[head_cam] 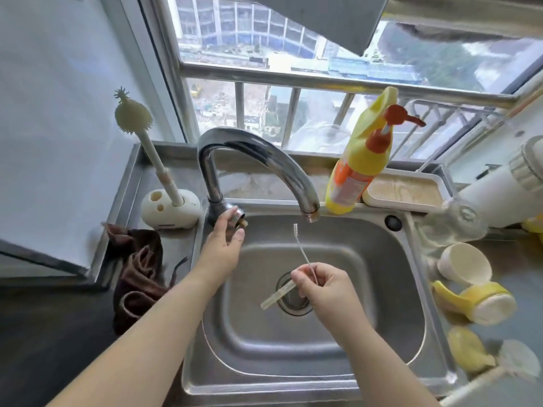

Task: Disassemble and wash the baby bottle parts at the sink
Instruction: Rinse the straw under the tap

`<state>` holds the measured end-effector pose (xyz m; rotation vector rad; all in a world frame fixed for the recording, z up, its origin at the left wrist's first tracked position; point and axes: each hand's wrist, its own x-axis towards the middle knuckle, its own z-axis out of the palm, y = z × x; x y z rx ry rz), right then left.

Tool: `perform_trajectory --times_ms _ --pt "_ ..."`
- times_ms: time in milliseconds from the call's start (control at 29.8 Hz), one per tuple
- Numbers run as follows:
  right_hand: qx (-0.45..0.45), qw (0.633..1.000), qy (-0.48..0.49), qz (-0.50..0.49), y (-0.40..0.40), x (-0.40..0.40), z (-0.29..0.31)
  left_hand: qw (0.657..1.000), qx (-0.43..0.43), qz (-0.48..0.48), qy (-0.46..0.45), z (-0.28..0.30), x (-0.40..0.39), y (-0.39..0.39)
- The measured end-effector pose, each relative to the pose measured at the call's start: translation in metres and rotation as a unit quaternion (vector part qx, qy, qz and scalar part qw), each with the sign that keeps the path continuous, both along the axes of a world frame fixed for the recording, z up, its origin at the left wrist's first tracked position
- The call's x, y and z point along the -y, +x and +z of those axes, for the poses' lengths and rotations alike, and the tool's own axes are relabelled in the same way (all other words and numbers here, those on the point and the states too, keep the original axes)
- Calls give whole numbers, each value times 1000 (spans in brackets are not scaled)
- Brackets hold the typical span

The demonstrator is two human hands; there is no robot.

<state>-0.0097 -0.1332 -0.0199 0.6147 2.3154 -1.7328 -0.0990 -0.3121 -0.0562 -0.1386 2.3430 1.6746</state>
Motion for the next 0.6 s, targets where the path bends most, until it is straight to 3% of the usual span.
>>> perform_trajectory --times_ms 604 --pt "15 998 -30 -46 1 19 -5 992 -10 80 95 -28 -19 -32"
